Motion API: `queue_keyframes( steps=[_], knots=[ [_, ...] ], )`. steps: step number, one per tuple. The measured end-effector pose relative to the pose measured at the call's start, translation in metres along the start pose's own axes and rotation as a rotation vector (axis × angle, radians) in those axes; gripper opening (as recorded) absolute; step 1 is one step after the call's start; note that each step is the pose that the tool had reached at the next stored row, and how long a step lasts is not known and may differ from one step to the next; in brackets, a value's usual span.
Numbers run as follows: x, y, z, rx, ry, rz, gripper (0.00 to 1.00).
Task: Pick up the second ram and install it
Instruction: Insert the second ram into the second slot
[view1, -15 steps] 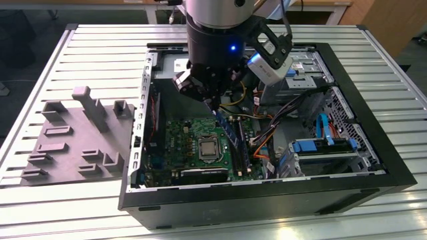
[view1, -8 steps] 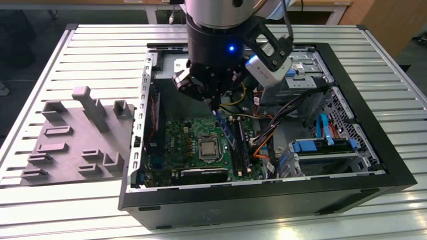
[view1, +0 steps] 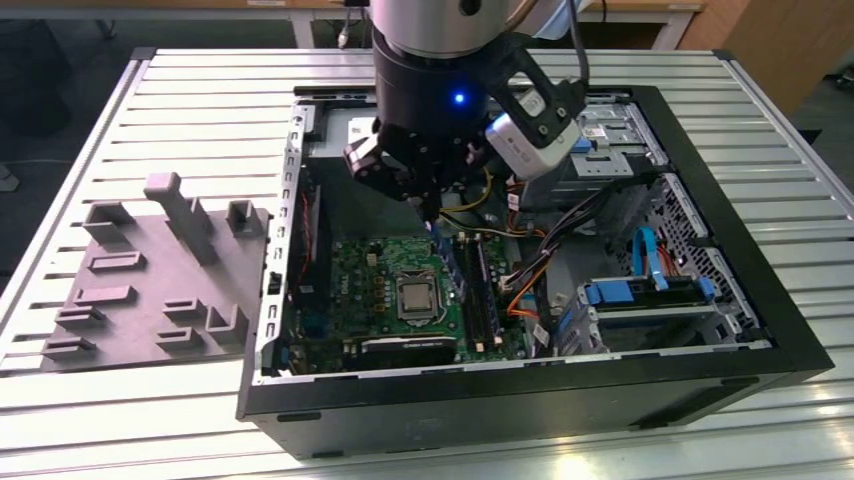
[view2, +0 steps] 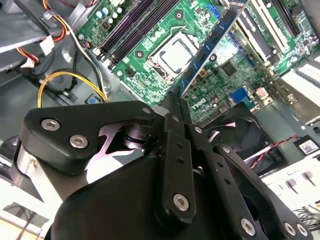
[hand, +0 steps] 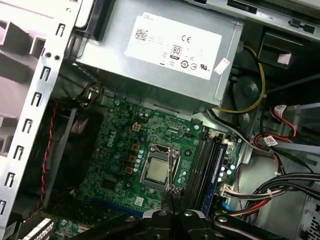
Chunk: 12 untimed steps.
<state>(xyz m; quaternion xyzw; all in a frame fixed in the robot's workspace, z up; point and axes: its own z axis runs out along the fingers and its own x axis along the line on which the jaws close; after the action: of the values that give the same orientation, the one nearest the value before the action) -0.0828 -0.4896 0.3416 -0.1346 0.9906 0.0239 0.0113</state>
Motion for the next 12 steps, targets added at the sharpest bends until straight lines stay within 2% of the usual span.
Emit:
queue_keyframes(
  steps=[12],
  knots=[
    [0.0000,0.0000,0.0007,0.0037,-0.0055,0.125,0.12]
  ],
)
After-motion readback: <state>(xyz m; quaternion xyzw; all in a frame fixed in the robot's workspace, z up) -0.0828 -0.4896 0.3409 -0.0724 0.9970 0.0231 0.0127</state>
